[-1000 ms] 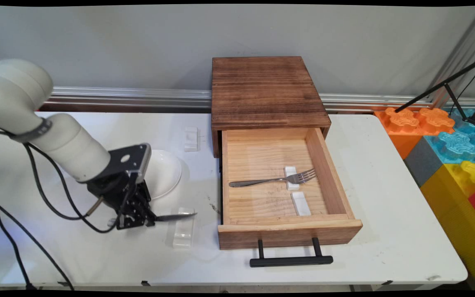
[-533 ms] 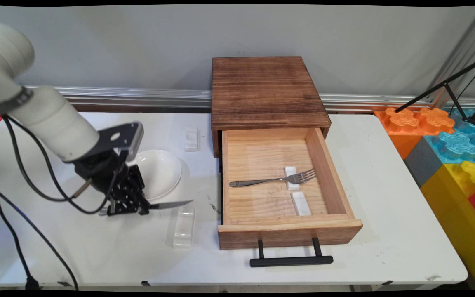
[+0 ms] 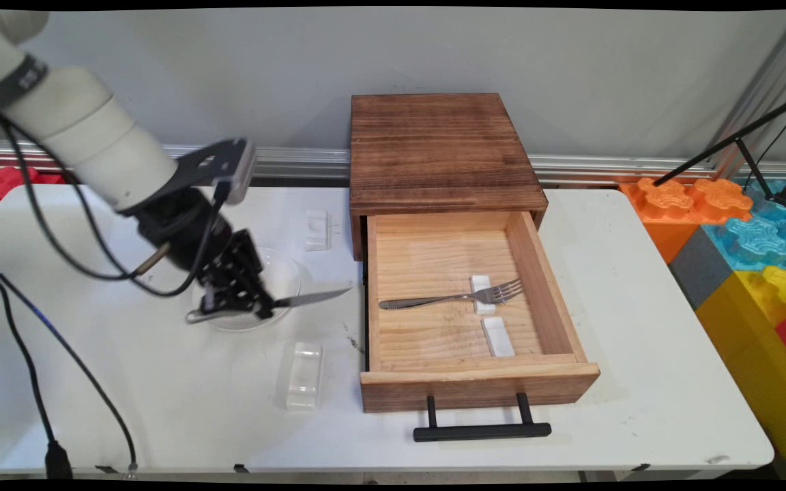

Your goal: Place the picked object into the drawer

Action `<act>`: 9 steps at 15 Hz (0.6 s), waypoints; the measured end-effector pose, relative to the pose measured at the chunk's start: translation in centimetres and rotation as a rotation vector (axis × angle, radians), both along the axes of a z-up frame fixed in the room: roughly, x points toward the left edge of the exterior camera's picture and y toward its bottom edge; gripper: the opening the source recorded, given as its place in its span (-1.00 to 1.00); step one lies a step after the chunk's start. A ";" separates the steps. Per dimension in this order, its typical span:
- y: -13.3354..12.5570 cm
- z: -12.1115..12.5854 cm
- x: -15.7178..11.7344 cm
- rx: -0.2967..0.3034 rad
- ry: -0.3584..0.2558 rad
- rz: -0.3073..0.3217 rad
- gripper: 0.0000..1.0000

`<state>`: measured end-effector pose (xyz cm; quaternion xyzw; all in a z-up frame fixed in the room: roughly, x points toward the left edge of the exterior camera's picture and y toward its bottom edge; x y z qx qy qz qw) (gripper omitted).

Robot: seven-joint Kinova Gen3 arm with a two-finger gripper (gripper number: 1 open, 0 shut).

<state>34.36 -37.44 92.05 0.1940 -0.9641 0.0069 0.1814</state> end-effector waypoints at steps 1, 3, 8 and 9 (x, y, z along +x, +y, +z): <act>-0.5 0.8 -0.8 -0.008 0.015 -0.005 -1.00; -1.2 1.7 -2.2 -0.018 0.036 -0.012 -1.00; -3.4 3.2 -6.7 -0.038 0.085 -0.010 -1.00; -3.8 3.2 -7.7 -0.039 0.092 -0.008 -1.00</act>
